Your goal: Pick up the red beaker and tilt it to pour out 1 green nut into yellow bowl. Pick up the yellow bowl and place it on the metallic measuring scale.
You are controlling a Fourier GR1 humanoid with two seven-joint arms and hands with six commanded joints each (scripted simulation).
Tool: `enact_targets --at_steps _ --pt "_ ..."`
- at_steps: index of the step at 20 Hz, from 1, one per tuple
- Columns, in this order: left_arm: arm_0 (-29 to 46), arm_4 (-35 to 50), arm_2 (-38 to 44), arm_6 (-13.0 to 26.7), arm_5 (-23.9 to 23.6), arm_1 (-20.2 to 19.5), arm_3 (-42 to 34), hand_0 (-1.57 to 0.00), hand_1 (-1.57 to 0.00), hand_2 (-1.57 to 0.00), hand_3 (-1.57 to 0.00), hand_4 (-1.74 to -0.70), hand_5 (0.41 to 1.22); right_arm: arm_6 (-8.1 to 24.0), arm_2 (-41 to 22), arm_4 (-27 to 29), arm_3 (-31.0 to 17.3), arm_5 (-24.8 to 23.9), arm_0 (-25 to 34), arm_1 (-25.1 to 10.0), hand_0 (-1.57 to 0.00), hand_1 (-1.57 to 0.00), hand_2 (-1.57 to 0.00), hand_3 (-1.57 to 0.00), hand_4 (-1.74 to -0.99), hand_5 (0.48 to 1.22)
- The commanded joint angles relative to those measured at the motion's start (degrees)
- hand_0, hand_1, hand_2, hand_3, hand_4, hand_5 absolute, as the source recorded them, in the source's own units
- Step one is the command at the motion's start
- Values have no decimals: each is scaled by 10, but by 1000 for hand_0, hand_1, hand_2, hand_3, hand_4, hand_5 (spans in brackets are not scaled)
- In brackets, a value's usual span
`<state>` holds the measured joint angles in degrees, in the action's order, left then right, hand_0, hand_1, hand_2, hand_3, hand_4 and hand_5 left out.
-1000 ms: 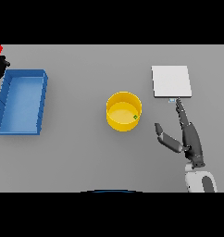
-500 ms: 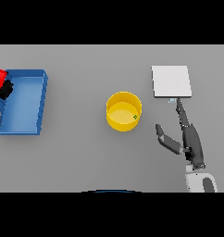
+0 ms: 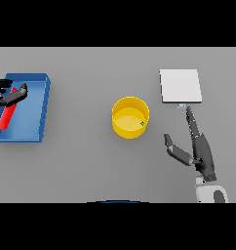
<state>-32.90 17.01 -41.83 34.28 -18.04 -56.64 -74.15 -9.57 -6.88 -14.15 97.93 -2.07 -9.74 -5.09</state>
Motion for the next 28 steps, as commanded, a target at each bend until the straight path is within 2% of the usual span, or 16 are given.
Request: enact_targets --at_steps 1,5,8,10,11,14,16,19,21,23,24,28 --pt "1 6 1 5 1 3 -3 -305 -247 -251 -236 -831 688 9 -1 -3 -2 -1 6 0 1 1 1 1 -1189 666" --pt "0 4 6 -13 -12 10 0 -124 -100 -102 -96 -791 674 23 -4 -5 9 0 6 -1 1 1 1 1 -1193 660" --pt "-12 6 18 -30 -19 17 15 -63 -51 -52 -49 -785 674 31 -11 -38 10 -13 5 -7 1 1 1 1 -1203 660" --pt "-12 4 19 -40 -24 19 16 -40 -32 -33 -31 -781 674 32 -19 -38 9 5 17 -16 1 1 1 1 -1175 677" --pt "-12 7 23 -46 -24 20 20 -32 -26 -26 -24 -780 679 22 -18 -32 10 20 28 -28 1 1 1 1 -1162 694" --pt "-12 7 17 -38 -29 31 18 -16 -13 -13 -12 -781 700 32 -38 -64 -3 53 80 -64 1 1 1 1 -1221 709" --pt "-6 10 19 -49 -26 27 17 -10 -8 -8 -7 -790 707 46 -56 -91 -12 75 106 -87 1 1 1 1 -1255 700" --pt "-4 11 17 -52 -26 26 14 -5 -3 -4 -3 -795 709 66 -88 -159 -30 100 158 -133 1 1 1 1 -1282 677" --pt "-5 11 16 -48 -23 31 22 -3 -2 -2 -2 -795 708 50 -116 -198 -35 121 193 -160 1 1 1 1 -1278 669" --pt "-11 9 16 -46 -25 29 18 -1 -1 -1 -1 -793 716 52 -143 -233 -52 144 232 -176 1 1 1 1 -1276 666" --pt "-6 8 13 -51 -29 31 14 -1 0 0 0 -794 719 54 -155 -243 -68 153 257 -173 1 1 1 1 -1270 664" --pt "-19 5 8 -29 -27 34 11 0 0 0 0 -798 723 39 -181 -255 -111 194 312 -182 1 1 1 1 -1274 656"
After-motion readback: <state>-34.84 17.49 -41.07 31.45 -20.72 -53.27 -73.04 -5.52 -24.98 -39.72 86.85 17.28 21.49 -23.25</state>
